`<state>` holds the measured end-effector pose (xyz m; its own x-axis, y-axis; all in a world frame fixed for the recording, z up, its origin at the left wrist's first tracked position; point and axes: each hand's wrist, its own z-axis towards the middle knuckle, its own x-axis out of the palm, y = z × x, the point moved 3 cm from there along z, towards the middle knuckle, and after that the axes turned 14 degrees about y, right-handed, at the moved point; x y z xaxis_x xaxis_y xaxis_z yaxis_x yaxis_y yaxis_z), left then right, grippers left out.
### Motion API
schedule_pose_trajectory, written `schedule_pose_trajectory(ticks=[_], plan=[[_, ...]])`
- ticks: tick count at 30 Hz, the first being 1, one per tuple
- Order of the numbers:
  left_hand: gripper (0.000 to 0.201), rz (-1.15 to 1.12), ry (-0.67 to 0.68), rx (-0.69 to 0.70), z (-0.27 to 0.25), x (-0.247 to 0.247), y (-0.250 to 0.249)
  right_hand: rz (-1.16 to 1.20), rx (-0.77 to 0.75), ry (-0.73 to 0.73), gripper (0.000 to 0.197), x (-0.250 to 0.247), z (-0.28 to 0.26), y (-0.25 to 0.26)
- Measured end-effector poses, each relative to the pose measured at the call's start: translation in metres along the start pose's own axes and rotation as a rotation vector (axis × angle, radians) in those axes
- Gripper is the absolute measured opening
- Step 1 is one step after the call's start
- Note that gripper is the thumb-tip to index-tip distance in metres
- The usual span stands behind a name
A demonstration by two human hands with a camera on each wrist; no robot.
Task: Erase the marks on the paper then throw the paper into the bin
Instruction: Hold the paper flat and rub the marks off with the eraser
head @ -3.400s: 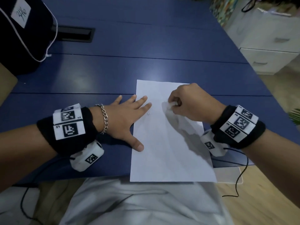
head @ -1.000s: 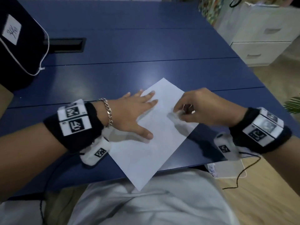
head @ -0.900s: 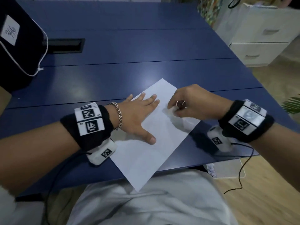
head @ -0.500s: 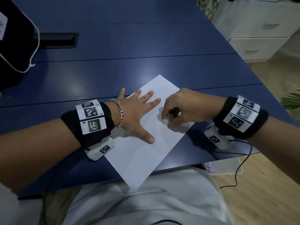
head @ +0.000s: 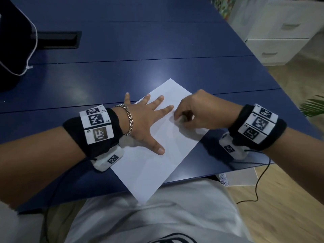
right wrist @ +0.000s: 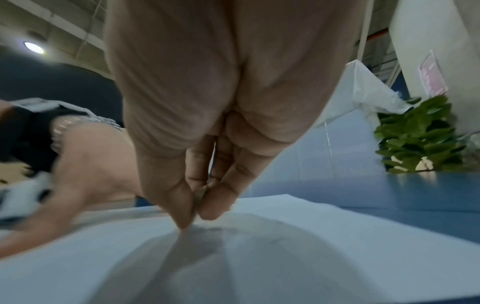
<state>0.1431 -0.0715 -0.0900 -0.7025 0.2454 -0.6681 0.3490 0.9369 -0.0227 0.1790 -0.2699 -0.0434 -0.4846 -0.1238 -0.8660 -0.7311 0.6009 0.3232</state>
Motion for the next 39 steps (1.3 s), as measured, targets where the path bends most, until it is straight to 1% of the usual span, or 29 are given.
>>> schedule_pose_trajectory(ticks=[3, 4, 6, 7, 9, 12, 13, 16, 18, 20, 22, 26, 27, 29, 31, 33, 35, 36, 37, 39], plan=[[0.149, 0.008, 0.003, 0.002, 0.000, 0.000, -0.001, -0.020, -0.102, 0.143, 0.014, 0.015, -0.009, 0.023], [0.149, 0.007, 0.002, 0.003, 0.000, 0.000, -0.001, -0.022, -0.095, 0.151, 0.012, 0.014, -0.010, 0.022], [0.149, -0.001, 0.006, 0.003, -0.001, 0.000, -0.001, -0.014, -0.022, 0.072, 0.011, 0.006, -0.008, 0.007], [0.149, -0.004, 0.008, 0.003, -0.002, 0.000, -0.001, 0.005, 0.012, 0.019, 0.014, 0.002, -0.008, 0.002], [0.149, 0.001, 0.010, 0.000, -0.003, 0.000, -0.001, 0.021, 0.024, -0.019, 0.016, 0.004, -0.009, 0.002], [0.148, 0.008, 0.010, -0.004, -0.003, -0.002, -0.002, -0.035, -0.070, 0.066, 0.008, 0.018, -0.013, 0.027], [0.147, 0.007, 0.003, 0.000, -0.003, -0.002, -0.002, -0.034, -0.075, 0.083, 0.007, 0.020, -0.014, 0.029], [0.146, 0.043, -0.023, 0.058, -0.008, 0.002, -0.004, 0.020, -0.039, 0.046, 0.008, 0.014, -0.015, 0.018], [0.147, 0.104, -0.038, 0.121, -0.011, 0.008, -0.007, 0.007, -0.042, 0.026, 0.008, 0.013, -0.015, 0.013], [0.149, 0.118, -0.042, 0.148, -0.012, 0.011, -0.010, -0.001, -0.065, 0.037, 0.005, 0.015, -0.015, 0.016], [0.151, 0.120, -0.046, 0.132, -0.010, 0.010, -0.011, -0.018, -0.062, 0.039, 0.005, 0.013, -0.014, 0.016], [0.153, 0.113, -0.043, 0.110, -0.008, 0.010, -0.011, -0.079, 0.016, -0.002, 0.007, 0.014, -0.016, 0.020], [0.153, 0.107, -0.039, 0.109, -0.008, 0.011, -0.011, -0.093, 0.008, 0.008, 0.008, 0.019, -0.016, 0.025], [0.154, 0.102, -0.032, 0.108, -0.008, 0.012, -0.012, -0.081, -0.050, 0.072, 0.014, 0.029, -0.018, 0.037], [0.154, 0.107, -0.030, 0.103, -0.008, 0.012, -0.012, -0.080, -0.058, 0.119, 0.014, 0.026, -0.019, 0.034], [0.154, 0.117, -0.028, 0.097, -0.008, 0.011, -0.012, -0.074, 0.028, 0.061, 0.009, 0.012, -0.020, 0.015], [0.154, 0.120, -0.026, 0.095, -0.007, 0.011, -0.012, -0.060, 0.092, -0.012, 0.013, 0.004, -0.022, 0.004], [0.154, 0.120, -0.027, 0.095, -0.007, 0.011, -0.011, -0.082, 0.096, -0.021, 0.014, 0.006, -0.022, 0.007], [0.154, 0.119, -0.027, 0.095, -0.007, 0.011, -0.011, -0.118, 0.076, -0.009, 0.015, 0.012, -0.020, 0.014], [0.155, 0.114, -0.027, 0.098, -0.008, 0.011, -0.011, -0.132, -0.014, 0.074, 0.018, 0.028, -0.017, 0.037]])
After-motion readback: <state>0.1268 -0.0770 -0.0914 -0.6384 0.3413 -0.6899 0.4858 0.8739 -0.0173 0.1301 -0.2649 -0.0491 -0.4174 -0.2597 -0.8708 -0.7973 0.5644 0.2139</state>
